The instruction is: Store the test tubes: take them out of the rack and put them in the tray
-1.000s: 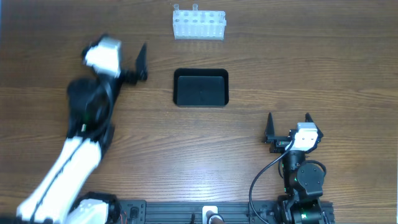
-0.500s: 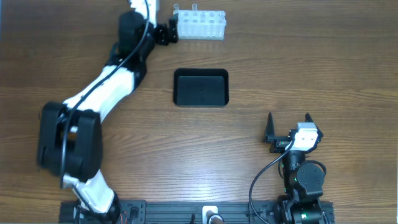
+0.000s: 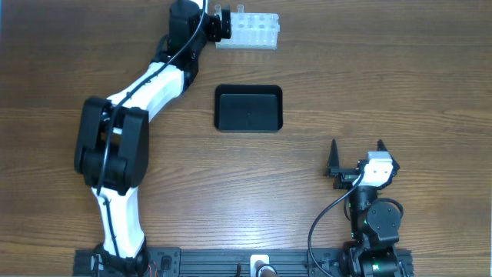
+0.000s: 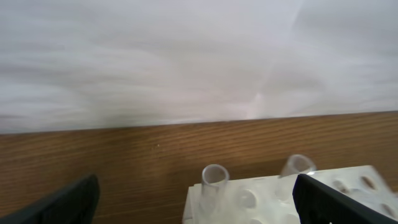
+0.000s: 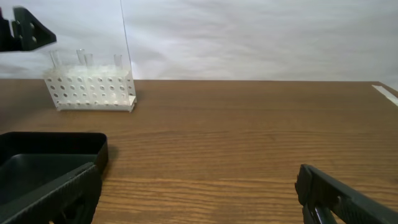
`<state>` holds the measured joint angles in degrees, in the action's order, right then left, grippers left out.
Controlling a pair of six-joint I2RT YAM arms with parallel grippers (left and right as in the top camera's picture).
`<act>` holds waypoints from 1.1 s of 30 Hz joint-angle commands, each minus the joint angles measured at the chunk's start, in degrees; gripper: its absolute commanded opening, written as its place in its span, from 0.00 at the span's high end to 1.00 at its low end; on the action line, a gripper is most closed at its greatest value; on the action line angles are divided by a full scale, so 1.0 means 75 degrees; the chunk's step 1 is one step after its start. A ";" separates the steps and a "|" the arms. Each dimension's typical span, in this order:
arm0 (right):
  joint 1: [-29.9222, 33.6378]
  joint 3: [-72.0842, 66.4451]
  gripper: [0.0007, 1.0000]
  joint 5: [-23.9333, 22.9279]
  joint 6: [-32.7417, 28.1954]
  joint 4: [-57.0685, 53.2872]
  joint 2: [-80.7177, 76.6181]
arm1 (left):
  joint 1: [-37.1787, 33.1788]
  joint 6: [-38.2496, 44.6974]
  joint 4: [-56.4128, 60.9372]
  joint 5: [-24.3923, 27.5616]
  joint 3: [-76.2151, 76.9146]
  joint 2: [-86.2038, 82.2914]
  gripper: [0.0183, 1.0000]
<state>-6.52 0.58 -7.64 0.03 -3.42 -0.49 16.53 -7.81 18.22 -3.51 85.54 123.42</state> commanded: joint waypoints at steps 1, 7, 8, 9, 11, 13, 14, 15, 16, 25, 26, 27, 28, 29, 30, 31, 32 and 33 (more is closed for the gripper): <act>-0.0041 -0.0038 0.01 -0.0105 0.0015 -0.0026 -0.0006 | -0.0017 -0.0050 0.0020 -0.0146 0.0498 0.0475 0.01; -0.0041 -0.0038 0.01 -0.0105 0.0015 -0.0026 -0.0006 | -0.0017 -0.0041 0.0140 -0.0149 0.0772 0.0863 0.04; -0.0041 -0.0038 0.01 -0.0105 0.0015 -0.0026 -0.0006 | -0.0015 -0.0041 0.0128 -0.0149 0.0854 0.0915 0.05; -0.0041 -0.0038 0.01 -0.0105 0.0015 -0.0023 -0.0006 | -0.0012 -0.0041 0.0131 -0.0152 0.0892 0.0965 0.05; -0.0041 -0.0038 0.01 -0.0105 0.0015 -0.0026 -0.0006 | -0.0009 -0.0017 0.0131 -0.0154 0.0962 0.1008 0.05; -0.0041 -0.0038 0.01 -0.0105 0.0015 -0.0026 -0.0006 | -0.0009 -0.0017 0.0143 -0.0154 0.0985 0.1020 0.05; -0.0041 -0.0038 0.01 -0.0105 0.0015 -0.0026 -0.0006 | -0.0009 -0.0017 0.0163 -0.0178 0.0985 0.1020 0.06; -0.0041 -0.0038 0.01 -0.0105 0.0015 -0.0026 -0.0006 | -0.0009 -0.0015 0.0189 -0.0181 0.0985 0.1020 0.06; -0.0041 -0.0038 0.01 -0.0105 0.0015 -0.0026 -0.0006 | -0.0009 -0.0015 0.0219 -0.0207 0.0985 0.1020 0.06; -0.0041 -0.0038 0.01 -0.0105 0.0015 -0.0026 -0.0006 | 0.0017 0.0009 0.0557 -0.0207 0.1046 0.1218 0.07; -0.0041 -0.0038 0.01 -0.0105 0.0015 -0.0026 -0.0006 | 0.0029 0.0012 0.0568 -0.0210 0.1107 0.1285 0.07; -0.0041 -0.0038 0.01 -0.0105 0.0015 -0.0023 -0.0006 | 0.0032 0.0012 0.0560 -0.0233 0.1160 0.1332 0.07; -0.0041 -0.0038 0.01 -0.0105 0.0015 -0.0026 -0.0006 | 0.0032 0.0012 0.0560 -0.0233 0.1204 0.1376 0.08; -0.0041 -0.0038 0.01 -0.0105 0.0015 -0.0026 -0.0006 | 0.0032 0.0012 0.0560 -0.0233 0.1230 0.1399 0.09; -0.0041 -0.0038 0.01 -0.0105 0.0015 -0.0026 -0.0006 | 0.0032 0.0012 0.0560 -0.0233 0.1241 0.1419 0.10; -0.0041 -0.0038 0.01 -0.0105 0.0015 -0.0026 -0.0006 | 0.0032 0.0012 0.0560 -0.0233 0.1241 0.1419 0.11; -0.0041 -0.0038 0.01 -0.0105 0.0015 -0.0026 -0.0006 | 0.0032 0.0012 0.0545 -0.0233 0.1241 0.1422 0.12; -0.0041 -0.0038 0.01 -0.0105 0.0015 -0.0026 -0.0006 | 0.0032 0.0012 0.0539 -0.0233 0.1241 0.1422 0.12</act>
<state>-6.52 0.58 -7.64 -0.01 -3.42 -0.49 16.56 -7.81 22.06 -4.58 93.38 132.75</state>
